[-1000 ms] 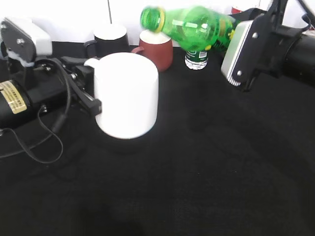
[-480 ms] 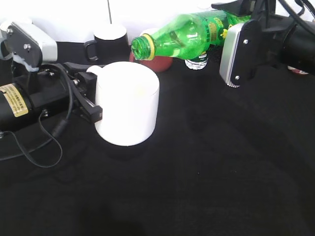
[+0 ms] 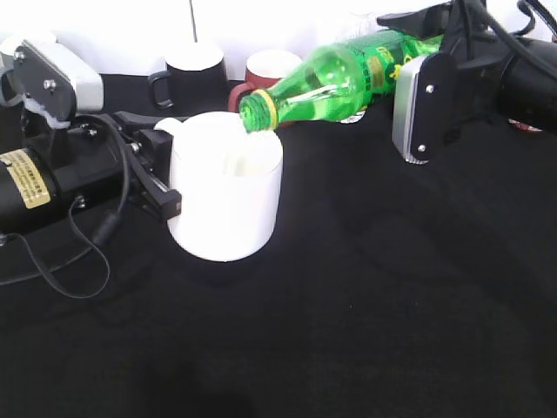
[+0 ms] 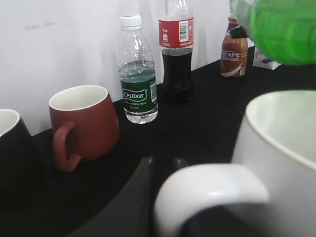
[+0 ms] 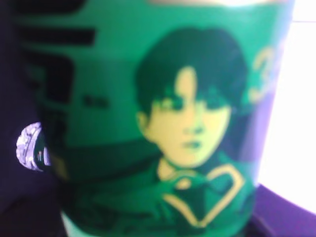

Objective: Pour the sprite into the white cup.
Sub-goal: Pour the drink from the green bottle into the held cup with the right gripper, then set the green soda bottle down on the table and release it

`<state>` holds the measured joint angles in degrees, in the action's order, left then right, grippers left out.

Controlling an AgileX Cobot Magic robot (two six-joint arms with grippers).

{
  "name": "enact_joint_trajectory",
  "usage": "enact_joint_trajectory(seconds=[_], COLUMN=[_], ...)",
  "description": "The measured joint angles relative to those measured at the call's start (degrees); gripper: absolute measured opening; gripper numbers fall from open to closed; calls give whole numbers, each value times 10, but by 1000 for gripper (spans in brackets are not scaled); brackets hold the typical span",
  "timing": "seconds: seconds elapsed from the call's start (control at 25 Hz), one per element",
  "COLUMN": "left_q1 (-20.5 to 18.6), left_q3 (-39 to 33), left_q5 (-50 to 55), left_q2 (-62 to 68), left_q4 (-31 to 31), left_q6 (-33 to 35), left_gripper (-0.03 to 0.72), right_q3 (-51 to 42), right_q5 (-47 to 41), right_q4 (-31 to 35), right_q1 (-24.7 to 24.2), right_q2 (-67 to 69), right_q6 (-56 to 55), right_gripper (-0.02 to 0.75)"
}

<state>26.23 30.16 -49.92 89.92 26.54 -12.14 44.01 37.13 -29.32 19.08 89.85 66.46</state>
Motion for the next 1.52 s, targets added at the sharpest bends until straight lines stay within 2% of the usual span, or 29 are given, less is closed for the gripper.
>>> enact_joint_trajectory(seconds=[0.24, 0.8, 1.2, 1.28, 1.4, 1.44, 1.52], left_q1=[0, 0, 0, 0, 0, 0, 0], left_q3=[0, 0, 0, 0, 0, 0, 0], left_q5=[0, 22, 26, 22, 2, -4, -22], left_q2=[0, 0, 0, 0, 0, 0, 0], left_q4=[20, 21, 22, 20, -16, -25, -53], left_q6=[0, 0, 1, 1, 2, 2, 2], left_gripper=[74, 74, 74, 74, 73, 74, 74], right_q3=[1, 1, 2, 2, 2, 2, 2], right_q5=[-2, -2, 6, 9, 38, 49, 82], right_q4=[13, 13, 15, 15, 16, 16, 25], right_q1=[0, 0, 0, 0, 0, 0, 0], right_q2=[0, 0, 0, 0, 0, 0, 0], right_q6=[14, 56, 47, 2, -124, -184, -384], right_gripper=[393, 393, 387, 387, 387, 387, 387])
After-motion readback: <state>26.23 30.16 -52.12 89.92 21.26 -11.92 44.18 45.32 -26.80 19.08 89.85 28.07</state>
